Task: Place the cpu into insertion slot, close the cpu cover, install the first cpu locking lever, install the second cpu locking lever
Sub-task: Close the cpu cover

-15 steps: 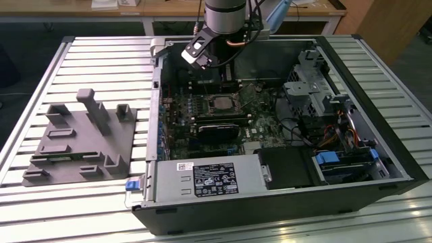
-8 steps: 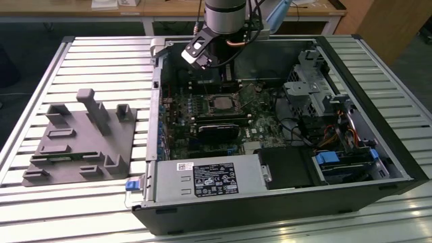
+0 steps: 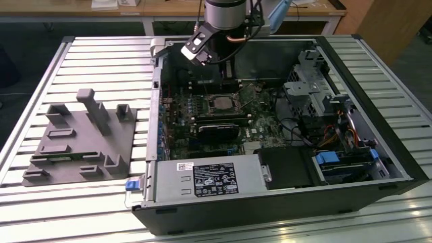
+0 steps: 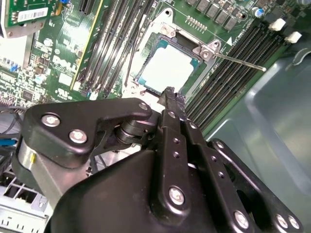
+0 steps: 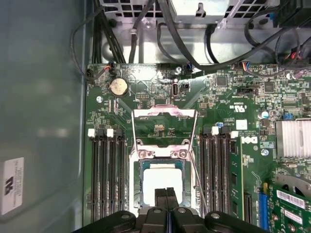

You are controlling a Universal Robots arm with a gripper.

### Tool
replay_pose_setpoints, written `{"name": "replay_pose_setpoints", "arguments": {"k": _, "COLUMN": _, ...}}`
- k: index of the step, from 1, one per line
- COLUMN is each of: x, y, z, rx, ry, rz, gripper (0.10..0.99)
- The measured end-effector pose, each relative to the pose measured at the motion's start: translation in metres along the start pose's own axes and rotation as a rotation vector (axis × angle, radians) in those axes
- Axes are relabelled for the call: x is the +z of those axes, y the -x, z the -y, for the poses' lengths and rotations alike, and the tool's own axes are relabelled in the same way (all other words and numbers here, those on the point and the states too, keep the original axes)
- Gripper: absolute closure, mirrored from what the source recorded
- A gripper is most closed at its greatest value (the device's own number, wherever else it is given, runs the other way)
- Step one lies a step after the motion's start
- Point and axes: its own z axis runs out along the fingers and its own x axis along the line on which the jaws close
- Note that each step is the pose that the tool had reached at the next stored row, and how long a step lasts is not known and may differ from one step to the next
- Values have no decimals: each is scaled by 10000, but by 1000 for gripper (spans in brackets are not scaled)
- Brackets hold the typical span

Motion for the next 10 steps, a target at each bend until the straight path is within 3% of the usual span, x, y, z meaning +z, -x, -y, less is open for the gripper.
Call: {"name": "replay_pose_setpoints", "arguments": {"k": 10, "x": -31, "y": 0, "z": -31, "rx": 0, "ry": -1, "rz": 1, "gripper": 980}}
